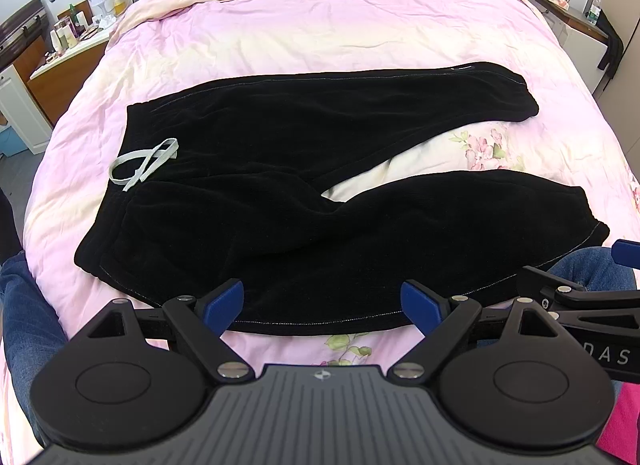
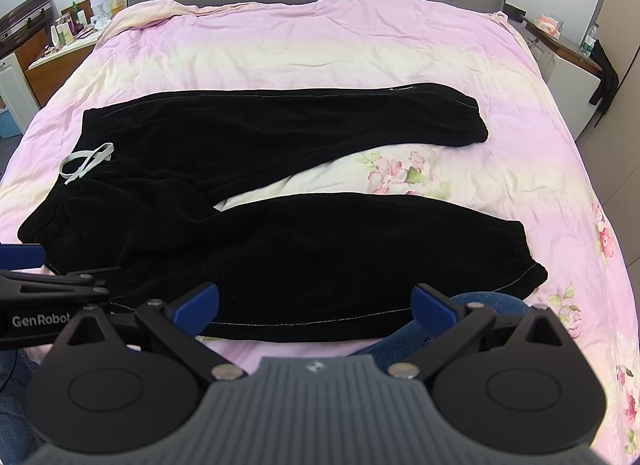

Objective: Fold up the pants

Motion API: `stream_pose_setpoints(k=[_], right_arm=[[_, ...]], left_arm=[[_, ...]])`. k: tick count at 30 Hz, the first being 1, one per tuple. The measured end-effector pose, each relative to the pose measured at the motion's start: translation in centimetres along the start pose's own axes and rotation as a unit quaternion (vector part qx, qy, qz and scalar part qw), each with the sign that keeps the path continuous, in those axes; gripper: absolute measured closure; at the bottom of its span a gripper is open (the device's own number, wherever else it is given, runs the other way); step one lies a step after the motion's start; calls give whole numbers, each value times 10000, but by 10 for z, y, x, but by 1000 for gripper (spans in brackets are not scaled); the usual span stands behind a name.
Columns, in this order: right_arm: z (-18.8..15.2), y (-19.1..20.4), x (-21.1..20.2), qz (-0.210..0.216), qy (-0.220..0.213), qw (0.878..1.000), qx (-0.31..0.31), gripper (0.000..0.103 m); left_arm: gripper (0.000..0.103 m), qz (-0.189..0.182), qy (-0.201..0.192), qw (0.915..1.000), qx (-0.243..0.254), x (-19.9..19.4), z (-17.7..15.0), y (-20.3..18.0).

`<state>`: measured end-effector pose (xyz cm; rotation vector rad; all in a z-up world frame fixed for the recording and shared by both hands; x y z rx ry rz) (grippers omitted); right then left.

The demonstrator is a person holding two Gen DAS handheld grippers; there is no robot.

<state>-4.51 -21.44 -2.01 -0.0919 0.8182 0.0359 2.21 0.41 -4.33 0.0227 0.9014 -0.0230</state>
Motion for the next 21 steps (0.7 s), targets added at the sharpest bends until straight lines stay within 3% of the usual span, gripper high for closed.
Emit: stream_pose_setpoints(k=[21], right_arm=[[0, 0, -1, 31, -13, 10000, 21, 5]], left_arm=[[2, 7, -9, 10000, -1, 2, -1, -2]])
Point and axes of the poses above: each gripper's, at about its wrist camera, not at the fingertips, and x roughly the way its jaws point, y to its left, z to its top, the point moved 5 cm from there along x, roughly the way its jaws point, and after that the axes turned 10 degrees about -y, right-handed, at the moved point
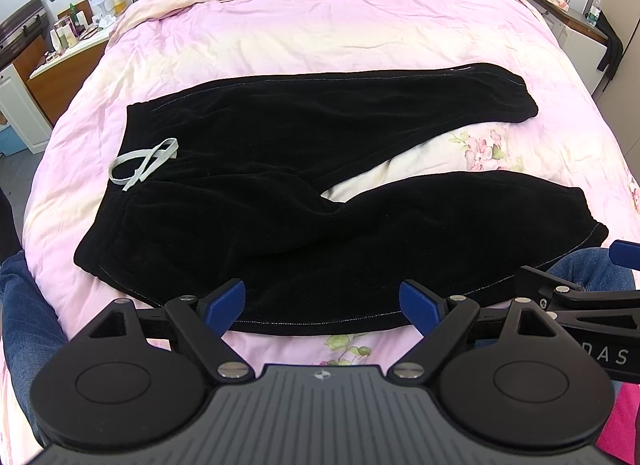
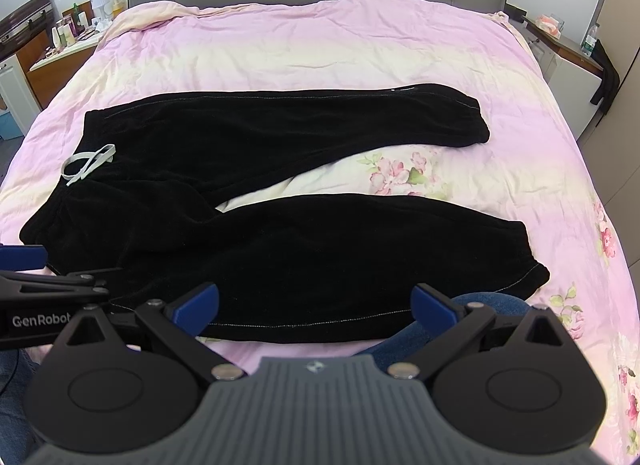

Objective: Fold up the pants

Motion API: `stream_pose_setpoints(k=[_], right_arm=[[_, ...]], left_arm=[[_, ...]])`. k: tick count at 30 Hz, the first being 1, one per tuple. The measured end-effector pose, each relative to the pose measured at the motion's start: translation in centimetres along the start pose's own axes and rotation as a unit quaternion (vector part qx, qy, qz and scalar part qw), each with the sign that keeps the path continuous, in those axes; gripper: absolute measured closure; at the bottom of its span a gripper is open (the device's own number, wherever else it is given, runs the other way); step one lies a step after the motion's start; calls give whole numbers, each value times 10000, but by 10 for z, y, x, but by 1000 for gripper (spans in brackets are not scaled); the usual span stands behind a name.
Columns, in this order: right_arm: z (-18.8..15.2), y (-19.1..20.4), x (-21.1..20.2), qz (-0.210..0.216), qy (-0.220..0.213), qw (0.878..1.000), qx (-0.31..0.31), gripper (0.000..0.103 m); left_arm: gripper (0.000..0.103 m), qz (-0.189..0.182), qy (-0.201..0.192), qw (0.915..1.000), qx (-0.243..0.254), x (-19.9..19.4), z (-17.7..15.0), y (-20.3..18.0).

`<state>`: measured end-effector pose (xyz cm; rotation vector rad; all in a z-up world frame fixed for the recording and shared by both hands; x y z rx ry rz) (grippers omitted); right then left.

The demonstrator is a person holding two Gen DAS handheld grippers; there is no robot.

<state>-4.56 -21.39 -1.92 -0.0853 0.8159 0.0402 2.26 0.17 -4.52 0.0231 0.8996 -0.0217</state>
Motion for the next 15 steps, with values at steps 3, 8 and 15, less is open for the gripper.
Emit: stream_pose_setpoints(k=[3, 8, 15], right_arm=[[0, 0, 0, -1, -6, 10000, 4, 5], [0, -1, 0, 4, -6, 10000, 0, 5], [0, -1, 0, 1, -9, 10000, -6, 5]], left_arm=[[2, 4, -6, 10000, -1, 0, 0, 0], [2, 10, -7, 10000, 4, -1, 0, 0], [2, 8, -6, 10000, 2, 0, 0, 0]])
Point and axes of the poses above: each gripper's, at about its wrist camera, not at the fingertips, and x roughly the way its jaws point, y to its left, z to its top, the point moved 5 cm from there along x, roughly the way its jaws point, and after that the axes turned 10 degrees about -y, right-handed, at the moved point
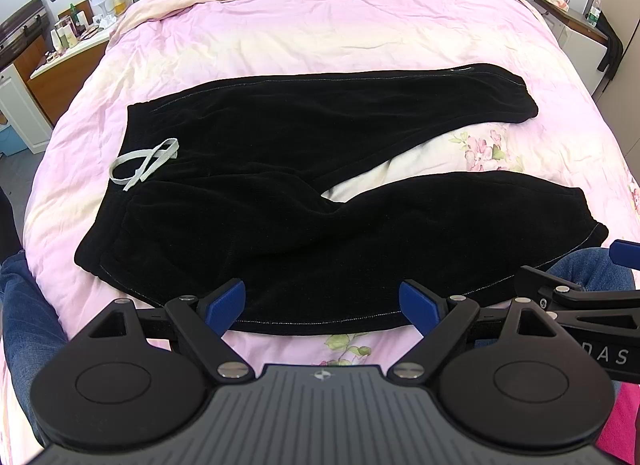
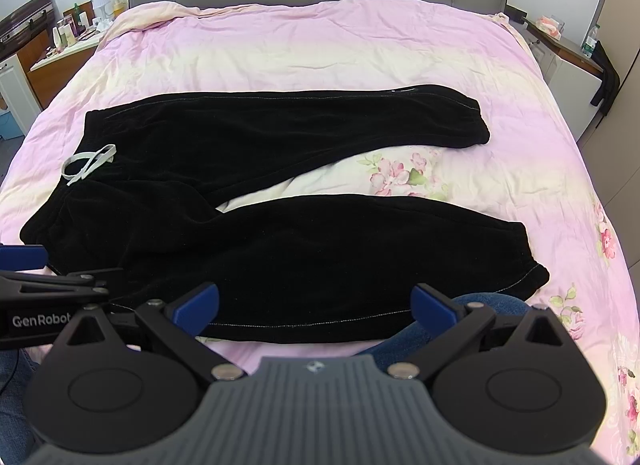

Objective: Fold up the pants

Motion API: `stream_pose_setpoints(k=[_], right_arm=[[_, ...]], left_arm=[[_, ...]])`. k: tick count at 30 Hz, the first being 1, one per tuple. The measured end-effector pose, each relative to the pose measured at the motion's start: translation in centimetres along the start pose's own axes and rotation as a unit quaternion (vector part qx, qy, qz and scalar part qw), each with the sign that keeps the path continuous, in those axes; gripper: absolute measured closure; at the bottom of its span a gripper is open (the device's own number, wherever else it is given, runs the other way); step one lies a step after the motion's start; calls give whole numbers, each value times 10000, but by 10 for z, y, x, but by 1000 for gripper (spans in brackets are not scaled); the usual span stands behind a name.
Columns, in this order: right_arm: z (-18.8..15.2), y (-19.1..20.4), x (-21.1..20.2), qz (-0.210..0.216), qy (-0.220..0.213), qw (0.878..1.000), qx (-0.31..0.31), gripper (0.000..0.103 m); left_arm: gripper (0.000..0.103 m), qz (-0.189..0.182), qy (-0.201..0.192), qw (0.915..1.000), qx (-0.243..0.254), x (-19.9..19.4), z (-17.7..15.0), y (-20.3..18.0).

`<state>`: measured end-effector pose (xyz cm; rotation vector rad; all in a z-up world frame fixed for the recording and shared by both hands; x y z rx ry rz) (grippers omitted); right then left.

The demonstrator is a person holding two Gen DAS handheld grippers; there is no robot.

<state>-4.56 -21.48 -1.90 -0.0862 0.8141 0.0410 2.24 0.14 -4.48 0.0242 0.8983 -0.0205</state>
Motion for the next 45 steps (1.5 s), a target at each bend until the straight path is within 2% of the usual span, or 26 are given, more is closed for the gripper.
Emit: stream_pose_setpoints(k=[32, 35, 40, 43, 45], right_arm=[[2, 0, 2, 73, -28, 10000, -42, 5], [4, -1, 4, 142, -259, 9992, -252, 5], [10, -13, 8, 122, -973, 9906, -953, 5], [11, -19, 19, 111, -1201, 9832, -1371, 5], [10, -21, 30, 152, -1238, 9797, -1567, 5]], left_arm=[[3, -71, -41, 10000, 18, -1, 3, 7], [3, -170, -254, 9992, 254, 5, 5, 8], [3, 100, -710, 9941, 813, 20, 4, 27], [3, 127, -736, 9917, 1046, 30, -1, 41], [3, -40, -781, 9912, 1071, 36, -4, 49]])
Point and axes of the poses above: each gripper's, at about its wrist camera, not at the fingertips, and x roughly the way its jaws point, y to its left, z to its top, the point moved 5 cm from there along x, roughly the way its jaws point, and after that the axes turned 10 degrees about -y, right-handed, at the moved point
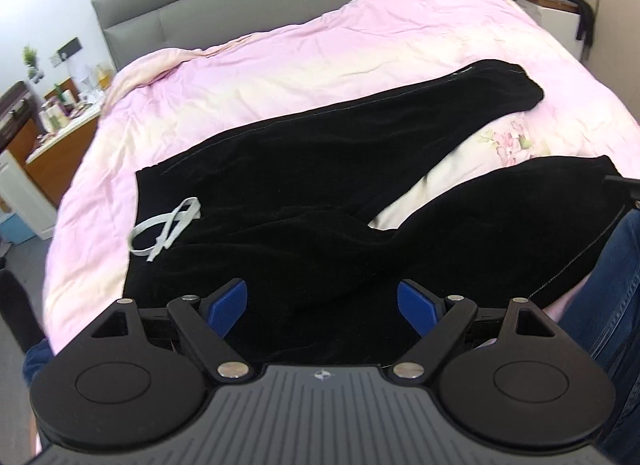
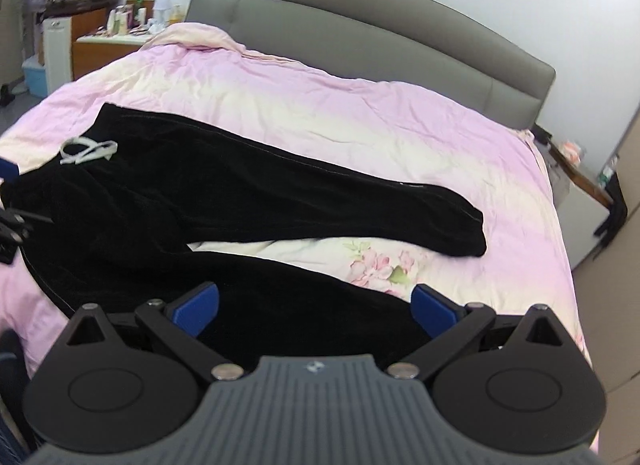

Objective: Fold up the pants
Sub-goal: 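Grasp the pants waistband with the left tool while the right tool grasps the other waistband end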

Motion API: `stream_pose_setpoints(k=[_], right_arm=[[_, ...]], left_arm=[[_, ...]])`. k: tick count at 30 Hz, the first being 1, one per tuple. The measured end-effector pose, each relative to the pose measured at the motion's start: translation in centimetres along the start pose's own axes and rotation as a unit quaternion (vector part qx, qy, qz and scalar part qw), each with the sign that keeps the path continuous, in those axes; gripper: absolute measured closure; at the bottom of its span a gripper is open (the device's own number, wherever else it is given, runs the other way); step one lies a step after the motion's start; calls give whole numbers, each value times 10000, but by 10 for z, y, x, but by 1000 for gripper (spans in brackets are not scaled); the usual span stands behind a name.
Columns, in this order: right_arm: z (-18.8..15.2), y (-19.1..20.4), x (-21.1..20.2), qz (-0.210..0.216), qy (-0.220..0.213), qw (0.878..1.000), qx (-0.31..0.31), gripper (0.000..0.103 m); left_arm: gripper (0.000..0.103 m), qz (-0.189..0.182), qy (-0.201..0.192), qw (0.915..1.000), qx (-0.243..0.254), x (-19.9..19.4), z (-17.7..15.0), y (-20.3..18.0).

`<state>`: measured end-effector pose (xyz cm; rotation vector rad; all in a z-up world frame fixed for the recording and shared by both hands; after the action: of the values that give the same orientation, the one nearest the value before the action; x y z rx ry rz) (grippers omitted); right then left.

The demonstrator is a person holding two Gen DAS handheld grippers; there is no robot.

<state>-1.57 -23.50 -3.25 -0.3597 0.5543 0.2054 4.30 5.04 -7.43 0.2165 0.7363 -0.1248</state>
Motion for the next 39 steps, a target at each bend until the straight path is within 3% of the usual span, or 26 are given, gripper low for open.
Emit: stream_pose_setpoints(k=[3, 6, 8, 11, 15, 18, 19, 21, 23, 26, 29, 31, 34, 36, 38, 39], right_arm=[[-6, 5, 16, 290, -156, 9991, -275, 5], [-17, 26, 32, 858, -355, 9916, -900, 5], [-31, 45, 42, 1139, -483, 9810, -1494, 5], [-54, 74, 57, 1411, -586, 9585, -2406, 5], [-84, 115, 74, 2015, -435, 9228, -3255, 5], [-100, 138, 90, 2097, -209, 9087, -3604, 6], [-109, 146, 92, 2152, -201, 9015, -3751, 8], [-121, 158, 97, 2242, -198, 8858, -4059, 20], [-132, 166, 103, 2318, -196, 8694, -4360, 24], [-145, 172, 111, 2428, -170, 8483, -4703, 26], [-154, 172, 118, 2519, -25, 8360, -4875, 40], [-158, 172, 120, 2506, -69, 8226, -5103, 40], [-167, 165, 125, 2319, -193, 7959, -5589, 40], [-164, 158, 129, 2274, -185, 7908, -5679, 41], [-161, 152, 134, 2258, -127, 7928, -5660, 43], [-160, 151, 135, 2265, -83, 7949, -5627, 46]], left_arm=[[3, -214, -258, 9993, 152, 5, -7, 5], [3, -183, -583, 9940, 906, 12, -18, -1], [3, -139, -715, 9869, 1439, 22, -29, -7], [3, -352, -732, 9734, 2142, 43, -54, -16], [5, -668, -493, 9417, 3260, 66, -93, -28], [5, -662, -300, 9120, 4037, 75, -120, -37], [5, -615, -241, 9033, 4239, 77, -128, -40], [5, -578, -221, 8903, 4512, 81, -142, -44], [5, -655, -199, 8896, 4516, 86, -152, -45], [5, -714, -4, 8996, 4309, 101, -165, -38], [5, -640, -7, 9020, 4270, 105, -175, -37], [4, -523, -106, 8938, 4453, 101, -183, -42], [4, -439, -243, 8732, 4847, 100, -201, -46], [4, -491, -266, 8680, 4934, 99, -203, -44], [3, -541, -144, 8786, 4743, 104, -202, -32], [3, -587, -53, 8862, 4595, 107, -186, -27]])
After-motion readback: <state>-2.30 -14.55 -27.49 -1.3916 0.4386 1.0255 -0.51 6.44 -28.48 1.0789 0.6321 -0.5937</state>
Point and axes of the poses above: each gripper's, at about its wrist camera, not at the fingertips, and x roughly the way its jaws point, y to its left, z to its top, the point moved 5 cm from there along x, roughly the way its jaws point, and after that the axes turned 10 degrees about -y, right-handed, at the moved point
